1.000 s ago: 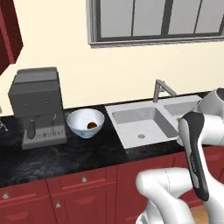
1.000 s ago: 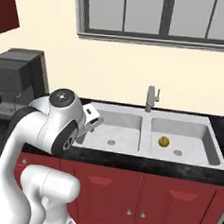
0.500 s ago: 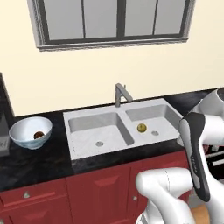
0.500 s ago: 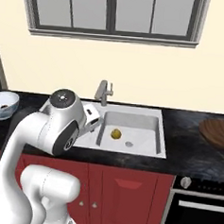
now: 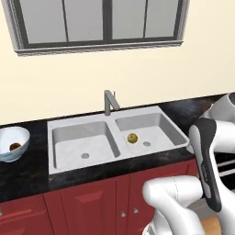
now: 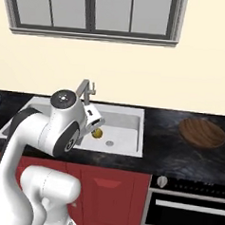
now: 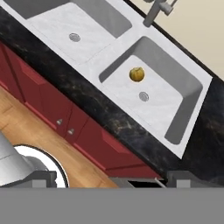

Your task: Pick the mangos from the cabinet and place them in one bowl. Pick the squash from the sink and place it in the other bowl.

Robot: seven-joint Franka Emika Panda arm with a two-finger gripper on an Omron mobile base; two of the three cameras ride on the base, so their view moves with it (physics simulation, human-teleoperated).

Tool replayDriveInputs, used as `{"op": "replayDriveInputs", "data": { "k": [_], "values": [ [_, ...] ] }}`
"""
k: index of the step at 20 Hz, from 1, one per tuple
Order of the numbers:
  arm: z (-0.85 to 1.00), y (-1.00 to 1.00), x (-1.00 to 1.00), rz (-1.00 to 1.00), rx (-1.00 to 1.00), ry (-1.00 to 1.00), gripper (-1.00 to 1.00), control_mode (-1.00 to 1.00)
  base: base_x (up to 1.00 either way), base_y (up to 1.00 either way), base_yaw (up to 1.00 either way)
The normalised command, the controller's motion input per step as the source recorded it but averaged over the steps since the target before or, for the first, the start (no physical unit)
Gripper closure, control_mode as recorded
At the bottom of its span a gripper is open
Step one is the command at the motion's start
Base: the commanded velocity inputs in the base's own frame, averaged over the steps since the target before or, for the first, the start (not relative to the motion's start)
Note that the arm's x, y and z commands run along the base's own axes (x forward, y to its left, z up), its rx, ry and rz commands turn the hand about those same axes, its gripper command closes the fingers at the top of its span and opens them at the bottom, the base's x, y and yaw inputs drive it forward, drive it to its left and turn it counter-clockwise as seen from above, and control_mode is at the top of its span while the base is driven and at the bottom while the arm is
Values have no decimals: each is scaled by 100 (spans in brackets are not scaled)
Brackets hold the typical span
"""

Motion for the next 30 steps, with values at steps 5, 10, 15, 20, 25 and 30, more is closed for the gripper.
{"op": "replayDriveInputs", "data": {
  "k": [5,10,15,20,25,30],
  "values": [
    [0,0,0,0,0,0,-100,100,0,-48,21],
    [0,0,0,0,0,0,-100,100,4,-51,24],
    [0,0,0,0,0,0,-100,100,11,-45,23],
    [0,0,0,0,0,0,-100,100,16,-46,23],
    [0,0,0,0,0,0,-100,100,13,-47,23],
    [0,0,12,0,0,0,-100,-100,0,-3,2]
  ]
}}
